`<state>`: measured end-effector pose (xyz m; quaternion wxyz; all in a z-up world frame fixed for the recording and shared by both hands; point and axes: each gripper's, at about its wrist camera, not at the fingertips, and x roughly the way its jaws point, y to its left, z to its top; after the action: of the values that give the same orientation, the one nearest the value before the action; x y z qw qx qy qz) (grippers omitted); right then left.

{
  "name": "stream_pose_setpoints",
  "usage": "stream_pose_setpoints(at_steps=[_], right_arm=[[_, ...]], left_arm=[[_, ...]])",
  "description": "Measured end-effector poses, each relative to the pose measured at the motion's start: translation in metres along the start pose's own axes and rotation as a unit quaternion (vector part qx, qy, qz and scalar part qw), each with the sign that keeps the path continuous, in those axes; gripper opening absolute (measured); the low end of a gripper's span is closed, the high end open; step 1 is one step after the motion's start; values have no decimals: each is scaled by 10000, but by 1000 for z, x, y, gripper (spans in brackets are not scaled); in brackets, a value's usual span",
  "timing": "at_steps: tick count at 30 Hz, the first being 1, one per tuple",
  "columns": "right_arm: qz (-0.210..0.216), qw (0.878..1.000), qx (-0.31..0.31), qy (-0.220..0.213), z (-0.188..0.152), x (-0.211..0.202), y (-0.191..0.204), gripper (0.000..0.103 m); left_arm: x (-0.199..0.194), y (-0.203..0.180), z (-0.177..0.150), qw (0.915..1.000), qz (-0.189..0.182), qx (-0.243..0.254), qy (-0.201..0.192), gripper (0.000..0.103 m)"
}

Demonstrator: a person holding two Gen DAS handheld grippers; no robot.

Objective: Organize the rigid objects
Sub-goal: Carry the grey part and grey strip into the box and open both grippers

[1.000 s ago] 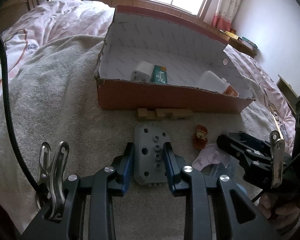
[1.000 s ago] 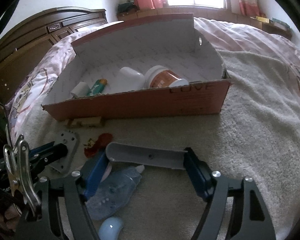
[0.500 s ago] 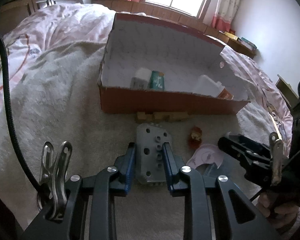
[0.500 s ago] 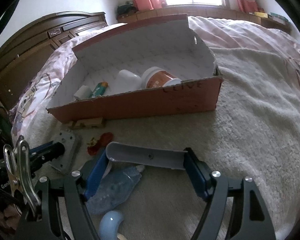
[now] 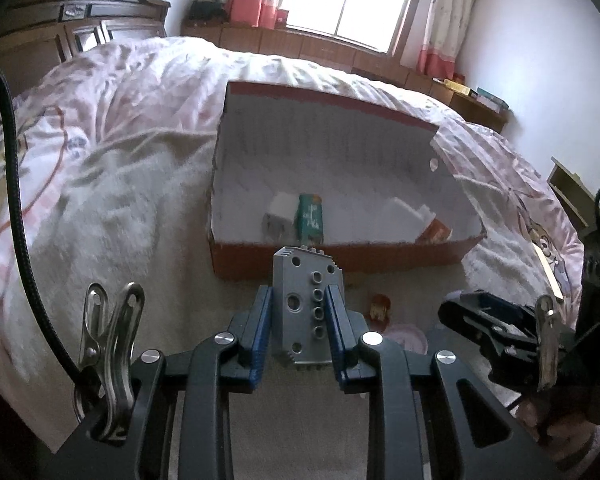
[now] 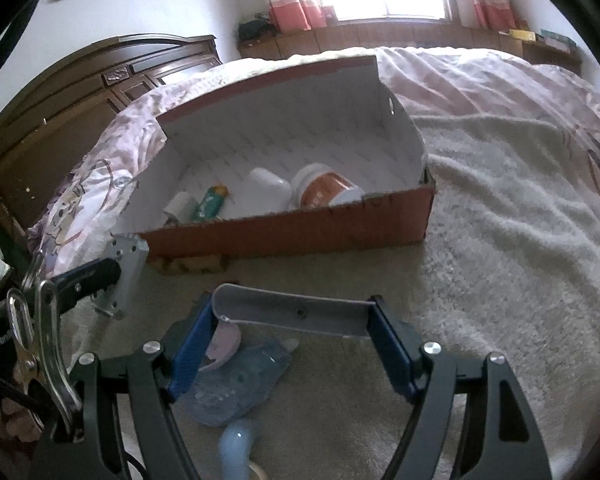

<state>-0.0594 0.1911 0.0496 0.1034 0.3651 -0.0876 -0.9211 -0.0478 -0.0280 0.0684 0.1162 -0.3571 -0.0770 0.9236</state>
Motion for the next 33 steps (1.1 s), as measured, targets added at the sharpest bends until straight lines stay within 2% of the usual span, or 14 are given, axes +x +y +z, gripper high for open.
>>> stream_pose_setpoints(at_steps=[12,33], right_arm=[[9,9994,-299,-170,22,-10,9,79],[-39,9980,-409,-473,75,7,6,79]], left_arm=[[-3,-2,32,9992,120,221,-321,27],[28,1,62,9989,217,281,-310,27]])
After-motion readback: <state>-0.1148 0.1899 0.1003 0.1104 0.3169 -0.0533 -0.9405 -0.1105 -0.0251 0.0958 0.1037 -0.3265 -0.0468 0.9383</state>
